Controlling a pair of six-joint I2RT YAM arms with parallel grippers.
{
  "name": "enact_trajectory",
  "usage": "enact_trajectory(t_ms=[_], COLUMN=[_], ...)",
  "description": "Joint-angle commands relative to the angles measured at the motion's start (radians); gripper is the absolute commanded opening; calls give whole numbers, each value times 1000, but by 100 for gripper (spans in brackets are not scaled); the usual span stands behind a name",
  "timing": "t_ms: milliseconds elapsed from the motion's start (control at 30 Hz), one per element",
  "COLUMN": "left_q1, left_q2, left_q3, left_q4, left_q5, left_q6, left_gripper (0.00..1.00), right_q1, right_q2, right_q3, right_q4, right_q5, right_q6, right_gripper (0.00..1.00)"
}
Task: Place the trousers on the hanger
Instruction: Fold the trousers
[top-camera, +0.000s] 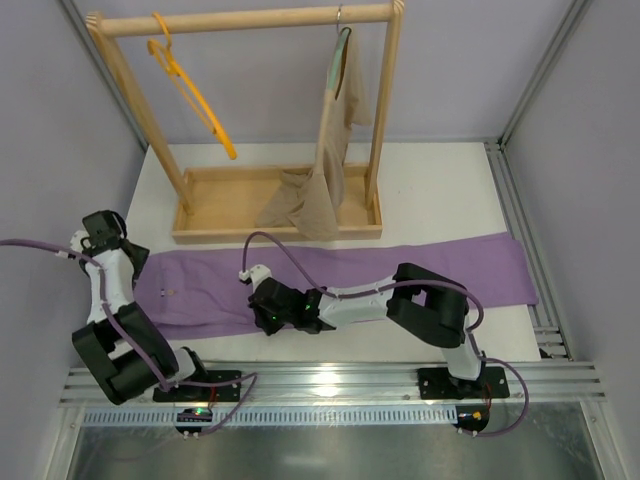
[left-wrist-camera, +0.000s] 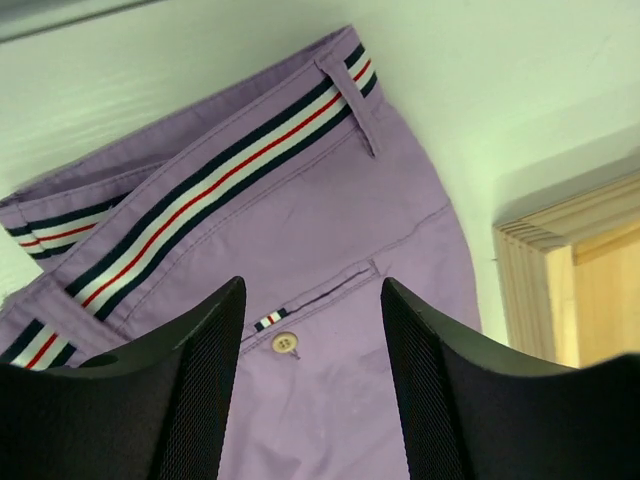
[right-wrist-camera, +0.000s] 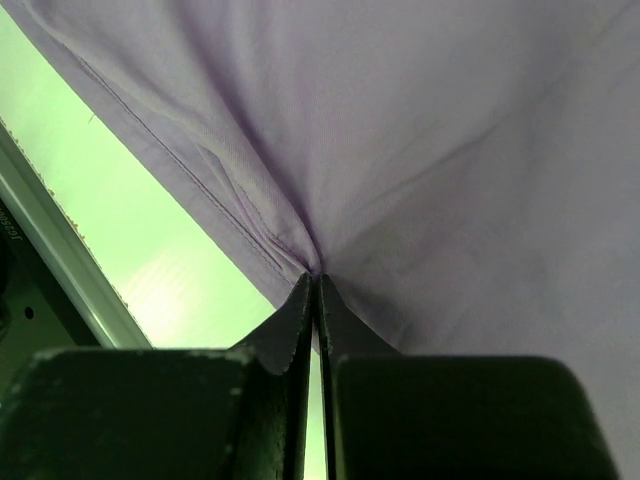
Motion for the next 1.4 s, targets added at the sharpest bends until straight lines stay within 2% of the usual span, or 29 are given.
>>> enact_trajectory(t_ms=[0, 67, 133, 167, 267, 467, 600, 800, 1000, 1100, 1200, 1233, 1367], left_q1=[-5, -14, -61, -77, -86, -89, -81, -17, -11, -9, -11, -11, -9], left_q2=[99, 148, 170, 182, 219, 253, 221, 259, 408, 458, 466, 463, 466], left_q3=[22, 16, 17, 40, 63, 171, 157, 117, 137, 174, 212, 221, 269], left_q4=[11, 37, 55, 45, 34, -6, -28, -31, -11, -8, -15, -15, -17], left_q5=[34, 116, 137, 78, 30, -14, -149, -134, -59, -1, -16, -28, -60], left_q6=[19, 20, 29, 29, 46, 120, 106, 65, 81, 114, 144, 155, 163], left_gripper=[58, 58, 59, 60, 61, 61, 69, 70, 56, 40, 8, 2, 1], right_q1=[-2, -3, -3, -3, -3, -3, -5, -5, -3, -5, -3, -5, -3], right_q2=[-13, -27, -47, -53, -78, -96, -73, -75, -73, -62, -58, -55, -39], right_q3=[-88, -108, -130, -130, -118, -121, -115, -116, -95, -98, -108, -108, -107], right_q4=[-116, -121, -132, -139, -164, -126, -126, -127, -144, -152, -144, -145, -146], right_q5=[69, 103, 129, 141, 126, 69, 71, 65, 78, 81, 77, 77, 69], right_q6=[4, 4, -7, -19, -33, -1, 9, 9, -7, 1, 3, 3, 4], right_gripper=[4, 4, 4, 5, 6, 9, 9, 12, 13, 12, 13, 12, 12])
